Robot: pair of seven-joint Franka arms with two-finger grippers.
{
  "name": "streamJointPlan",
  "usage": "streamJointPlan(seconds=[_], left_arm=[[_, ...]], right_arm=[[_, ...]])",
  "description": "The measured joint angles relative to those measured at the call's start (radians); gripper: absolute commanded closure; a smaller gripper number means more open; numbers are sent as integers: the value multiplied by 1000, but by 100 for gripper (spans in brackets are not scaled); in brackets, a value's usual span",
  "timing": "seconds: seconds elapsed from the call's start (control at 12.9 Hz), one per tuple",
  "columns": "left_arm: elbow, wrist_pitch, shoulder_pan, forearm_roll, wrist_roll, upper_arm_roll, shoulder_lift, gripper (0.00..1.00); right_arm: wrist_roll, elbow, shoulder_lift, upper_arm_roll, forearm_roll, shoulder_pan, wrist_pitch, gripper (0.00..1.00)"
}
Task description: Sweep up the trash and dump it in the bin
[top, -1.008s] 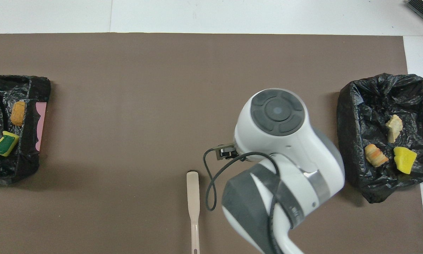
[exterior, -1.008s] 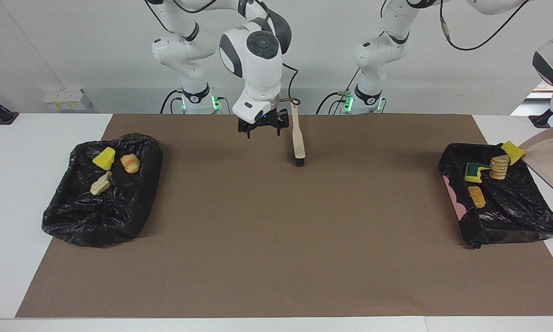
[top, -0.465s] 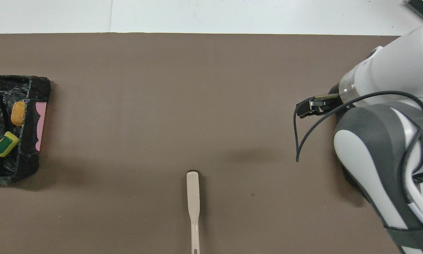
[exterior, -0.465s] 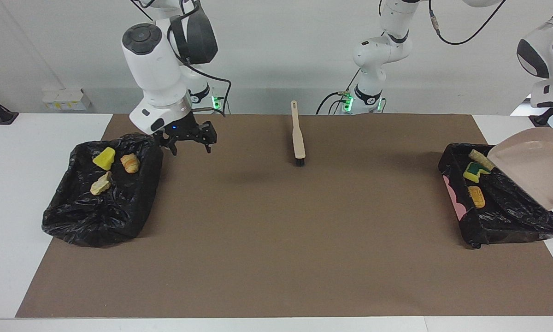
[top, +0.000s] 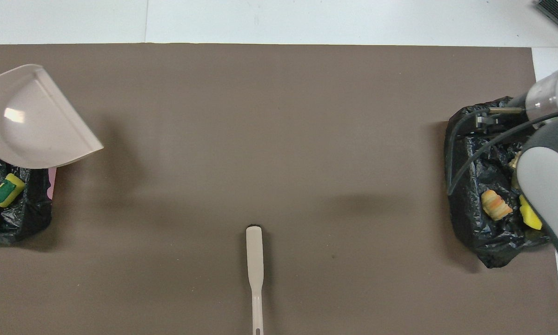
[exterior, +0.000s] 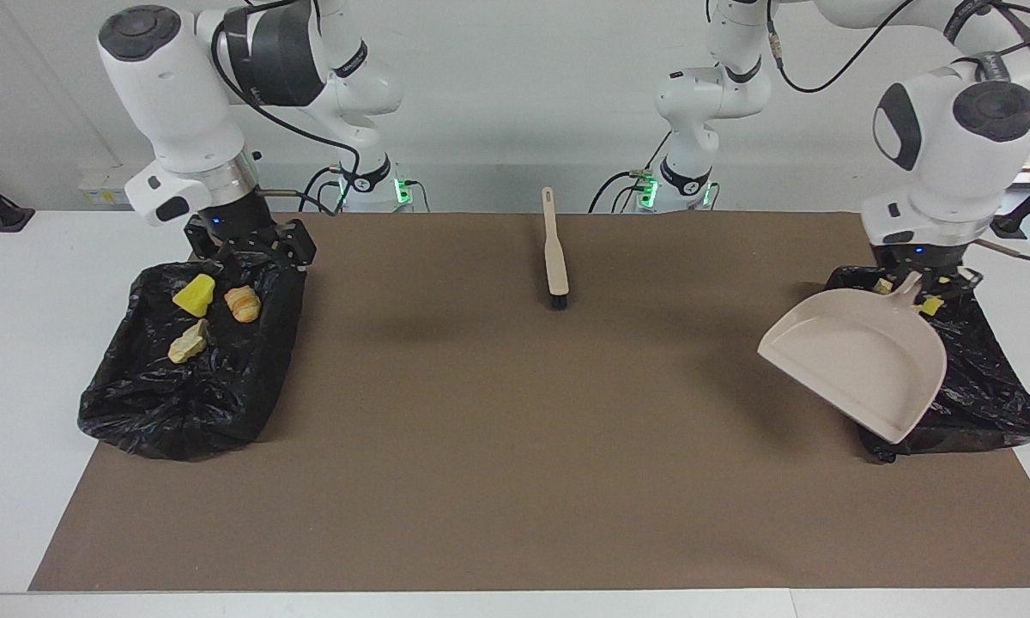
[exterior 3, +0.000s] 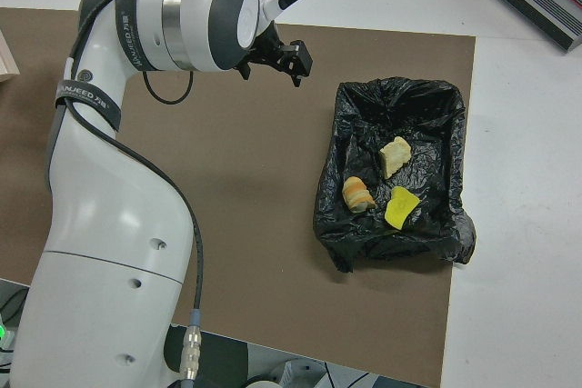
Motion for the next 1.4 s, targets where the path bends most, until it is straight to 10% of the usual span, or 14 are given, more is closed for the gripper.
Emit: streamJointPlan(seconds=[0.78,1.4], left_arm=[[52,105,-408,-188,-864,-3,199,100],[215,181,-490,-250,-1127,-2,390,100]], right_arm=[[-24,-37,-116,-24,2,-1,-101,0],[-24,-37,-117,-23,2,8,-102,0]])
